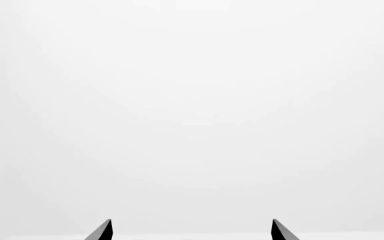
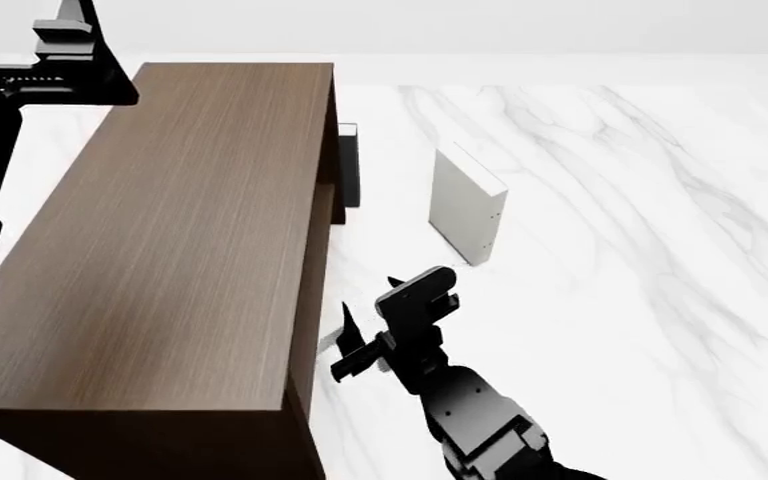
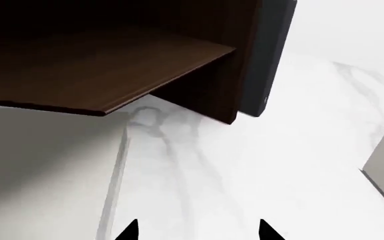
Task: Pick up the book on the right and place it under the cabinet shelf.
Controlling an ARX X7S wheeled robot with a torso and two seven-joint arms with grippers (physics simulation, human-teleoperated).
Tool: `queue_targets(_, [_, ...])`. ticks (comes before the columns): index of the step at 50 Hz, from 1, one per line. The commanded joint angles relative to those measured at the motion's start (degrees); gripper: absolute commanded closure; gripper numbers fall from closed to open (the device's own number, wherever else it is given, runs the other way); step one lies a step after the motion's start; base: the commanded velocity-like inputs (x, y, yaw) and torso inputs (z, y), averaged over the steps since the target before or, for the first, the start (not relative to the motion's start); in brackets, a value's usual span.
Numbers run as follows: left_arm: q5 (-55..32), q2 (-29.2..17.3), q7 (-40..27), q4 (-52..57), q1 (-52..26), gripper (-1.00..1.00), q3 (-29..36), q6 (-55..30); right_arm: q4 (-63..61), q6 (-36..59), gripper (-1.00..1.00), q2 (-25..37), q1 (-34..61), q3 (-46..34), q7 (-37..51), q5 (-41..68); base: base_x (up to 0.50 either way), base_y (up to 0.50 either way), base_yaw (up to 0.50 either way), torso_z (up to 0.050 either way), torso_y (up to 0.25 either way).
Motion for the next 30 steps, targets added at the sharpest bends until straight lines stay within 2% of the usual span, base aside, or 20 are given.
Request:
queue_targets(1, [0.07,-0.23,0.09,-0.15,0.23,-1.00,-0.03,0.34,4.12,-1.25,-1.00,-1.16,-0.54,-17.43,-2.97,9.65,0.00,0.00,0.00,0.000,0.000])
queue_targets(30, [-0.68,-0.97,-0.14,0.00,-0.15,-1.00,-0.71,0.17,1.49,-0.62,-1.00,-1.16,0.43,-19.95,-1.92,10.61,0.00,0.00,0.00,-0.001,-0.003])
